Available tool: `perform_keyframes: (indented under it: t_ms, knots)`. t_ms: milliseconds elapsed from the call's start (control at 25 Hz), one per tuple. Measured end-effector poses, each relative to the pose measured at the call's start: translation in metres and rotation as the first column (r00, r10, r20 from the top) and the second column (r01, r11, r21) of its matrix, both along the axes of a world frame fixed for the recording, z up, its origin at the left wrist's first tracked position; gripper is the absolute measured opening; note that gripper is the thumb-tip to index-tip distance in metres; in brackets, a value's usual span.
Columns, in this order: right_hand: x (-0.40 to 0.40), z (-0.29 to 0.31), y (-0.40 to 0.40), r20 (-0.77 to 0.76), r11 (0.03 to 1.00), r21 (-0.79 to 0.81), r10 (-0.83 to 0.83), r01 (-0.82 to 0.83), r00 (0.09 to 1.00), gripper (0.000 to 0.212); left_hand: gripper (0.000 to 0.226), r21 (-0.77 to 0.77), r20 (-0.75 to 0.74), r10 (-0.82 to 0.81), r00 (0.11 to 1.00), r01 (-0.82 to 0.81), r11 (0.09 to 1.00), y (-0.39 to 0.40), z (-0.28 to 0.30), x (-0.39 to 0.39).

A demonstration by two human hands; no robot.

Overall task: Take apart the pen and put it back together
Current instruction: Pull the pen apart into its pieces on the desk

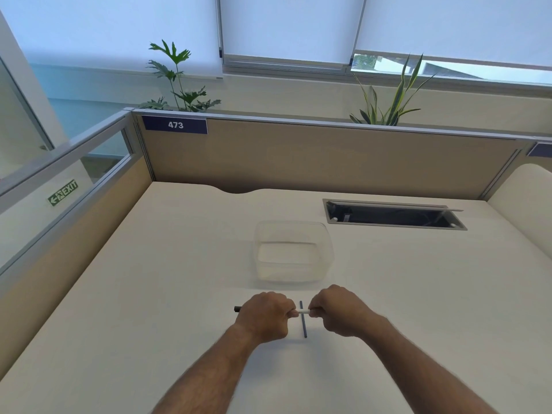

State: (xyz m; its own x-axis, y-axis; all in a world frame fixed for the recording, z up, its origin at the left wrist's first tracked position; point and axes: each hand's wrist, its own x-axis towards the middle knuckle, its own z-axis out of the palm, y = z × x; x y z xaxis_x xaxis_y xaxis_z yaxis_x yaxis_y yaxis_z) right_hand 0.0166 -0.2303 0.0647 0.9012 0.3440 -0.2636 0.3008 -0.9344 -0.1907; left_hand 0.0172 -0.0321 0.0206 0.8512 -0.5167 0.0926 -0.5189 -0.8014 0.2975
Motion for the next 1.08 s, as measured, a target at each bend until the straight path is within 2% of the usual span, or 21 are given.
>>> perform_keyframes:
  t_ms: [200,480,560,680,720,880,1080]
  knots:
    - [-0.002,-0.001,-0.002,0.131,1.0,0.029,0.004,-0.008,0.991,0.017,0.023,-0.008,-0.023,0.013,1.0,-0.013,1.0,-0.003,0.001,0.002]
    - [-0.003,0.004,-0.004,0.179,0.99,0.117,-0.1,0.08,0.979,0.012,0.023,-0.039,-0.039,0.023,0.999,-0.025,0.999,-0.005,0.003,0.001]
    - [-0.004,0.006,-0.005,0.143,0.991,0.111,-0.097,0.082,0.985,0.024,0.023,-0.033,-0.034,0.015,0.999,-0.016,0.999,-0.005,0.003,0.0]
    - [-0.005,0.008,-0.01,0.029,0.993,0.105,-0.06,0.056,0.998,0.056,0.024,-0.027,-0.023,0.016,1.0,-0.016,1.0,-0.005,0.003,-0.001]
    - [-0.005,0.008,-0.01,-0.018,0.995,0.091,-0.027,0.028,0.999,0.056,0.025,-0.02,-0.019,0.018,1.0,-0.018,1.0,-0.005,0.003,-0.002]
    - [-0.006,0.011,-0.005,-0.127,0.995,0.024,0.095,-0.092,0.987,0.022,0.027,0.023,0.02,0.032,0.999,-0.032,0.999,-0.005,0.005,-0.003]
    - [-0.005,0.013,-0.002,-0.114,0.996,-0.019,0.082,-0.084,0.99,0.021,0.027,-0.006,0.045,0.023,0.999,-0.022,1.0,-0.008,0.008,-0.006]
